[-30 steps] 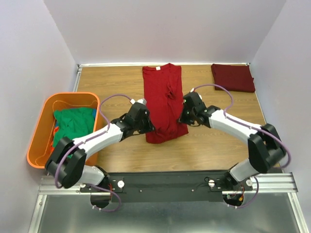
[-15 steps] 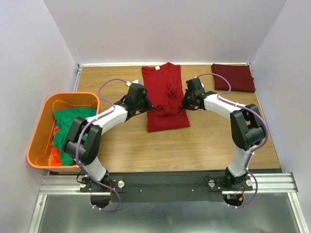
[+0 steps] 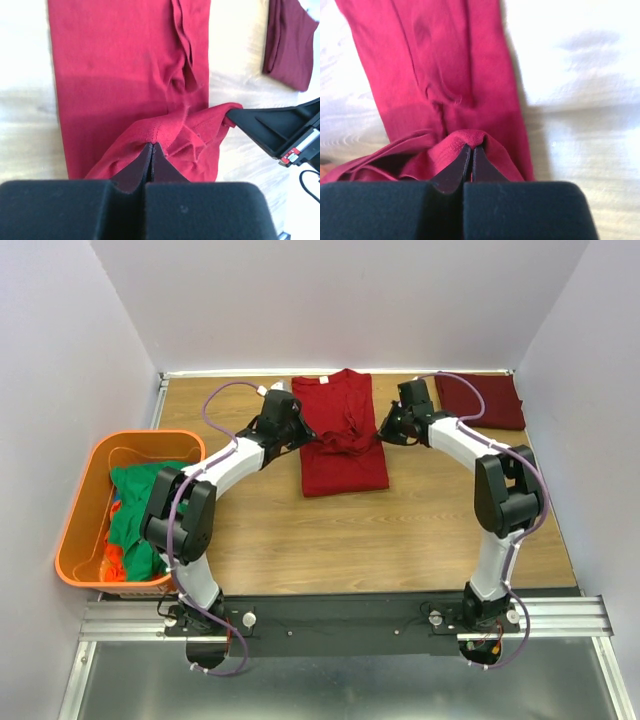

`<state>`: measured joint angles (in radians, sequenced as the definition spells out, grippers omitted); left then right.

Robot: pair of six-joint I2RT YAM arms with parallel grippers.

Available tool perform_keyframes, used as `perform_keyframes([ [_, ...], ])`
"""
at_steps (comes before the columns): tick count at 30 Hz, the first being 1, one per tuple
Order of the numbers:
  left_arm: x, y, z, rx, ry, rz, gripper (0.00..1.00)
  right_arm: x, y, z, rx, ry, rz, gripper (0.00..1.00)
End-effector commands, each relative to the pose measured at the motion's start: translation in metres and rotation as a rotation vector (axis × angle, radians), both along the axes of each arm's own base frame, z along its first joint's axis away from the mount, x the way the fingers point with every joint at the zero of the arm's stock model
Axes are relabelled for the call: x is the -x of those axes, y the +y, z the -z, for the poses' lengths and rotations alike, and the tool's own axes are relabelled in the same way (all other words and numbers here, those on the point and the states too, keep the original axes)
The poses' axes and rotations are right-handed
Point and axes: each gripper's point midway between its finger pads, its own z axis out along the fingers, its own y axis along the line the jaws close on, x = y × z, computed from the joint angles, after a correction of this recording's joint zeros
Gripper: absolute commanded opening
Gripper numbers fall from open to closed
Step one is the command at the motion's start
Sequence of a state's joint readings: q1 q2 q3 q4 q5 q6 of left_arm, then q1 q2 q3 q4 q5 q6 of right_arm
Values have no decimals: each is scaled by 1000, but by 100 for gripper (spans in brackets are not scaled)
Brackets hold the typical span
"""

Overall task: Fold and stack the t-shirts
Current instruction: Fold the tshirt

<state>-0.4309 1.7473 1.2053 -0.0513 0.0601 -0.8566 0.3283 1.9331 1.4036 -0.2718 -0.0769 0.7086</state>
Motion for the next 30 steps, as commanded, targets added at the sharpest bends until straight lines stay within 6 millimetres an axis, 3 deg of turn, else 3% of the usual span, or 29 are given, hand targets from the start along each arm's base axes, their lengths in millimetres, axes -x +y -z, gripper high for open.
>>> perform_keyframes([
  [1,-19,12,8,-47,-1,-21,0,-20,-1,2,-35,-9,-17,1],
  [6,-41,18,18,-77,-3,-38,0,-41,2,-1,-51,-31,-30,1],
  [8,-48,16,23,-81,0,-30,0,-45,6,8,-56,-18,-49,1],
  [16,-60,28,36,-89,2,-48,0,-64,13,8,-64,-46,-98,4],
  [18,-62,28,39,-84,3,-35,0,-66,11,8,-70,-44,-95,13],
  [19,-64,26,39,-78,-9,-17,1,-66,10,10,-71,-43,-95,22],
  [21,-66,27,36,-74,-24,-4,14,-67,6,9,-75,-41,-86,31],
  [23,-73,21,14,-14,-117,44,27,-66,0,2,-67,-54,-76,40],
  [28,-85,29,-22,19,-220,98,40,-59,-11,-21,-31,-103,-63,59],
  [30,-84,35,-32,8,-228,79,42,-50,-10,-26,-36,-114,-85,61],
])
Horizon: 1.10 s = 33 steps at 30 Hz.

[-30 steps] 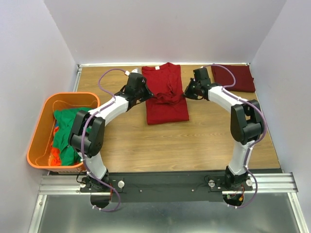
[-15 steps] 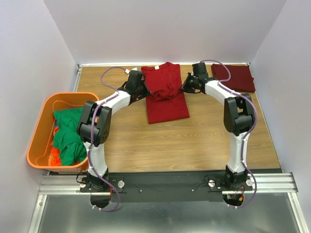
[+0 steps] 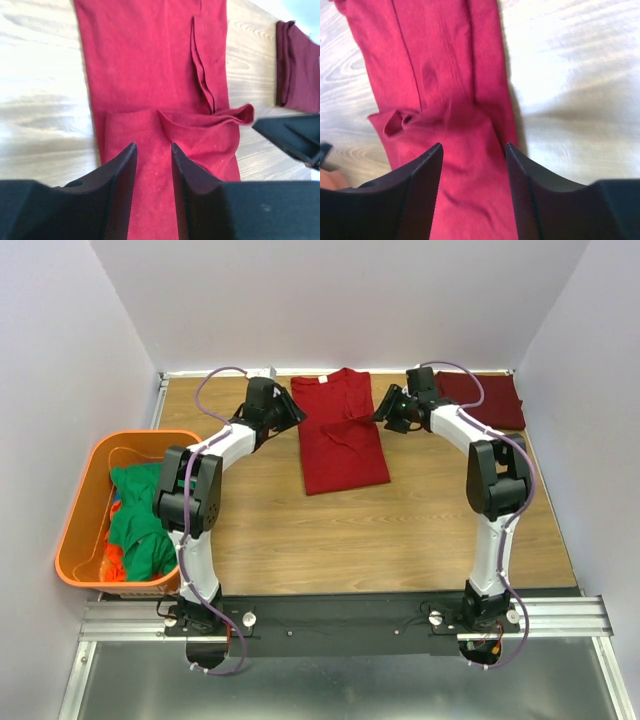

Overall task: Fold and stack the t-shirts
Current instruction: Fold the tshirt

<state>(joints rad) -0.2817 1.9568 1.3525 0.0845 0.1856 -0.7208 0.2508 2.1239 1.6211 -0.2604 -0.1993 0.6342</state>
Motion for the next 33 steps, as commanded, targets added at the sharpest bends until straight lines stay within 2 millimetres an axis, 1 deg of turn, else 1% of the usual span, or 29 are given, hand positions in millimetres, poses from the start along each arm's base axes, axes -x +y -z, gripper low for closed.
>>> perform_keyframes([
  [1,-4,-2,-52,26,-129,50,42,11,1,-36,12,-91,-41,61],
  [2,-2,-2,-53,32,-128,45,40,14,3,-36,14,-95,-50,61],
  [3,4,0,-51,36,-114,34,35,22,11,-35,13,-94,-74,61],
  [4,8,-2,-49,42,-106,35,28,27,17,-34,10,-95,-96,61],
  [5,15,-9,-42,45,-87,45,17,31,27,-35,-4,-106,-135,59],
  [6,19,-14,-37,42,-76,52,11,38,41,-31,-6,-102,-172,59],
  [7,22,-18,-33,40,-65,55,2,40,48,-28,-8,-102,-192,57],
  [8,28,-31,-28,42,-55,79,0,41,57,-27,-15,-108,-225,55],
  [9,28,-37,-20,40,-39,87,0,43,67,-25,-19,-108,-245,55],
  [10,28,-41,-14,41,-25,91,0,42,71,-12,-18,-85,-256,53],
  [11,29,-46,-9,46,-13,101,0,39,78,-16,-37,-94,-278,48],
  [12,29,-54,1,51,9,118,0,36,80,-12,-40,-90,-283,47],
  [13,28,-57,4,51,14,125,0,33,81,-9,-40,-89,-281,45],
  [14,25,-60,14,50,29,126,0,24,81,-3,-26,-91,-273,43],
  [16,21,-62,22,50,43,128,0,14,80,4,-11,-96,-260,42],
  [17,18,-62,27,44,51,125,0,7,76,10,2,-93,-237,42],
  [18,12,-63,35,32,58,127,0,-5,68,19,-1,-82,-213,42],
  [19,9,-63,41,21,69,125,0,-9,64,27,-13,-63,-200,42],
  [20,6,-61,47,7,82,121,0,-11,60,33,-50,-34,-186,40],
  [21,3,-57,62,-18,124,108,0,-15,55,39,-65,-15,-167,39],
  [22,0,-51,69,-28,139,95,0,-19,40,53,-79,19,-132,38],
  [23,-1,-46,78,-44,158,76,0,-17,35,57,-115,52,-111,38],
  [25,-4,-37,86,-50,173,54,0,-14,22,68,-131,89,-81,38],
  [26,-5,-32,90,-50,181,45,0,-12,22,68,-141,94,-84,38],
  [27,-1,-27,99,-63,215,37,0,-11,21,69,-142,97,-83,38],
  [28,0,-25,101,-64,221,34,0,-10,19,68,-141,96,-81,38],
  [30,1,-20,104,-70,231,26,0,-6,16,72,-141,107,-69,39],
  [31,1,-19,105,-74,234,23,0,-6,15,67,-145,101,-67,39],
  [33,-1,-14,102,-78,229,14,0,-4,13,65,-157,105,-57,39],
])
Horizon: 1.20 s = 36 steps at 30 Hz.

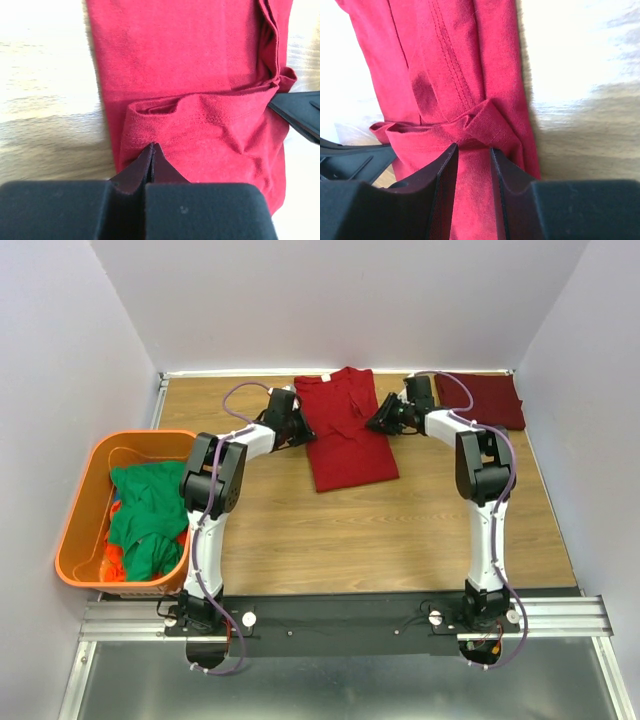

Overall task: Fold and stack the t-shirts
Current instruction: Fold the tshirt

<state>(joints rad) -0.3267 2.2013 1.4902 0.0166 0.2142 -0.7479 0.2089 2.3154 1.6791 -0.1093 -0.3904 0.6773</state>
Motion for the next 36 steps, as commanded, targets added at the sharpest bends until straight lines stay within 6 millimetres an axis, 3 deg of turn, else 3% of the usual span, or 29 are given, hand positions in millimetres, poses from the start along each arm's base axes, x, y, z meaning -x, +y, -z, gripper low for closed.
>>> perform_keyframes([
  [1,2,20,16,-64,43,-31,0,18,-8,13,-3,73,24,39],
  [6,-4,18,-7,-49,-5,2,0,18,-29,-17,24,17,80,41],
  [11,-9,9,-59,-15,-109,52,0,28,-37,-50,66,-56,89,45],
  [12,-8,8,-77,-2,-140,55,0,30,-38,-62,67,-83,88,45],
  [13,-5,5,-84,5,-154,61,0,36,-34,-61,72,-82,77,45],
  [16,12,-13,-99,34,-171,102,0,49,-15,-67,66,-95,25,45],
  [17,26,-26,-96,53,-155,130,0,56,-9,-66,65,-94,6,45],
  [20,45,-45,-90,85,-150,161,0,71,8,-62,77,-95,-21,45],
  [24,77,-70,-61,126,-112,214,0,92,10,-27,80,-32,-32,45],
  [30,97,-59,-1,83,8,190,0,116,-22,21,196,58,36,45],
  [36,108,-44,24,-8,63,146,0,138,-38,36,253,97,65,45],
])
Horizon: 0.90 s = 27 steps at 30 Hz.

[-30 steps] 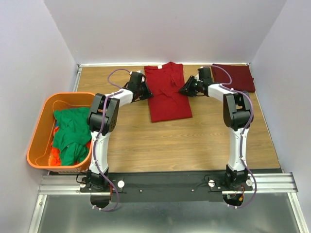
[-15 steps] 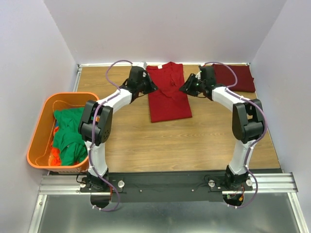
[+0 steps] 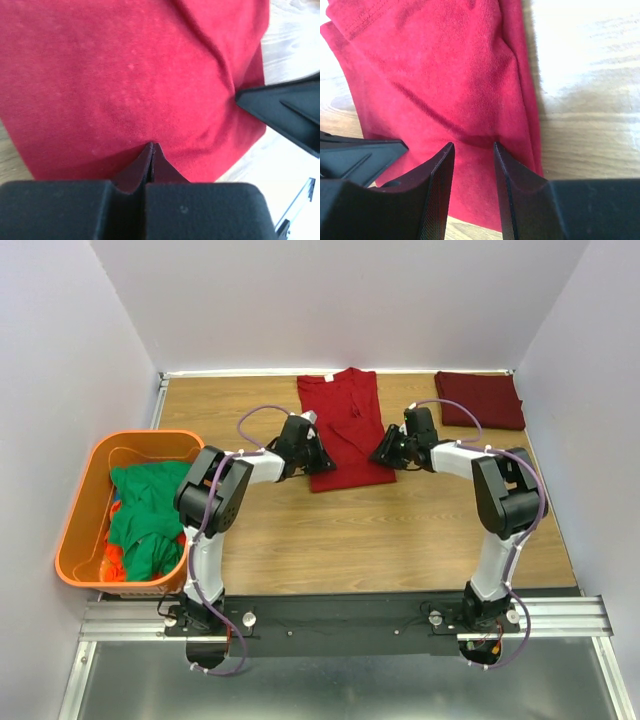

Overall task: Fold and stack the t-shirts
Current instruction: Fold the tshirt

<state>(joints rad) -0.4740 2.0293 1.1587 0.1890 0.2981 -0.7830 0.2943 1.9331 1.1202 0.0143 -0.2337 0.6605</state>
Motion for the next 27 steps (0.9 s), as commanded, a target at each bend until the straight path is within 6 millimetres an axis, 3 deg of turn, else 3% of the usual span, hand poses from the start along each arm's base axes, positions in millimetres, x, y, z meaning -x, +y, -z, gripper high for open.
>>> perform_keyframes([
  [1,9,15,23,-106,34,-47,0,25,-29,35,127,84,54,45],
  [8,45,25,40,-194,85,-83,0,64,-26,41,133,119,31,45],
  [11,68,28,40,-208,96,-88,0,92,-29,50,132,152,29,45],
  [14,91,27,27,-196,80,-90,0,115,-27,44,73,152,28,45],
  [15,103,31,31,-207,92,-88,0,131,-29,43,69,155,22,45],
  [19,136,34,23,-196,93,-84,0,159,-29,36,35,151,8,45],
  [23,174,28,17,-193,87,-62,0,196,-32,25,-17,133,-31,45],
  [27,193,24,0,-134,76,-55,0,218,-33,13,-51,133,-58,45],
])
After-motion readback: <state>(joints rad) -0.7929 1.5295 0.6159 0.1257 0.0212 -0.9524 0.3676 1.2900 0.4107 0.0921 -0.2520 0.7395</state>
